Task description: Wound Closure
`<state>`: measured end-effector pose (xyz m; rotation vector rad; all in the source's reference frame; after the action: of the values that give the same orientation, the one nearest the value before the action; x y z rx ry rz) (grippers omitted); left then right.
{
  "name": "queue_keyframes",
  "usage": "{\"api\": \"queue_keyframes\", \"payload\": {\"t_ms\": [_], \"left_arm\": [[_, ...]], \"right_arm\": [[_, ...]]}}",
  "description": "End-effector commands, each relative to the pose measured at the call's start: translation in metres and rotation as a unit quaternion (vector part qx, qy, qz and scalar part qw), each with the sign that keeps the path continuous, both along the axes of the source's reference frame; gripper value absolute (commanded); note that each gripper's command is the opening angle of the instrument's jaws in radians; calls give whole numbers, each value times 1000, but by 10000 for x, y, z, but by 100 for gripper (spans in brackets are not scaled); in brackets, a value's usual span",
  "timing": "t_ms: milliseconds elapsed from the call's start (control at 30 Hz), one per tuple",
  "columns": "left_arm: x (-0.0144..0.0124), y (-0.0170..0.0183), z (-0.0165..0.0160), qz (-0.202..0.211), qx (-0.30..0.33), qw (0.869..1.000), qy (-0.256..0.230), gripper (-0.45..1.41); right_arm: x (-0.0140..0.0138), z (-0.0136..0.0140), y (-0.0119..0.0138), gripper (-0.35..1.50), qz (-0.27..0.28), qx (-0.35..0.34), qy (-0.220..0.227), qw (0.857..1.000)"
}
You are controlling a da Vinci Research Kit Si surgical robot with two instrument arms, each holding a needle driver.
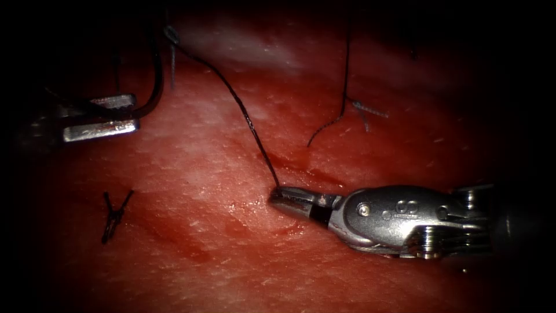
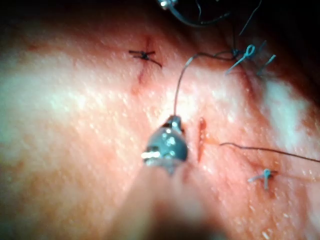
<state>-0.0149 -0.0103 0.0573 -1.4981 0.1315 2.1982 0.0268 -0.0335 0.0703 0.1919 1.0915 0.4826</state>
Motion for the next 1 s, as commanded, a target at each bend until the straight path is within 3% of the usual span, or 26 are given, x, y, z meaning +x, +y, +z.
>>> {"api": "queue_keyframes", "payload": {"t_ms": [33, 200, 533, 733, 900, 933, 967, 1000], "left_arm": [[-5, -2, 5, 0, 0, 1000, -1, -45], [-5, -2, 5, 1, 0, 1000, -2, -45], [-5, -8, 13, 13, -1, 1000, 0, -45], [-6, -12, 16, 22, 4, 1000, 1, -45], [-5, -12, 15, 25, 6, 1000, 2, -45], [-5, -12, 15, 25, 6, 1000, 2, -45], [-4, -12, 15, 26, 6, 1000, 1, -45], [-3, -12, 15, 26, 6, 1000, 1, -45]], "right_arm": [[3, 1, -5, -35, -1, 3, 2, 1000], [-4, -10, -17, -35, -2, 12, 5, 1000], [-3, -77, -85, -35, -9, 22, 34, 999], [18, -138, -98, -35, -6, 36, 47, 998], [33, -162, -101, -35, -14, 27, 62, 998], [33, -161, -98, -15, -13, 27, 61, 998], [30, -155, -91, 71, -11, 25, 63, 998], [27, -149, -85, 99, -7, 17, 62, 998]]}}
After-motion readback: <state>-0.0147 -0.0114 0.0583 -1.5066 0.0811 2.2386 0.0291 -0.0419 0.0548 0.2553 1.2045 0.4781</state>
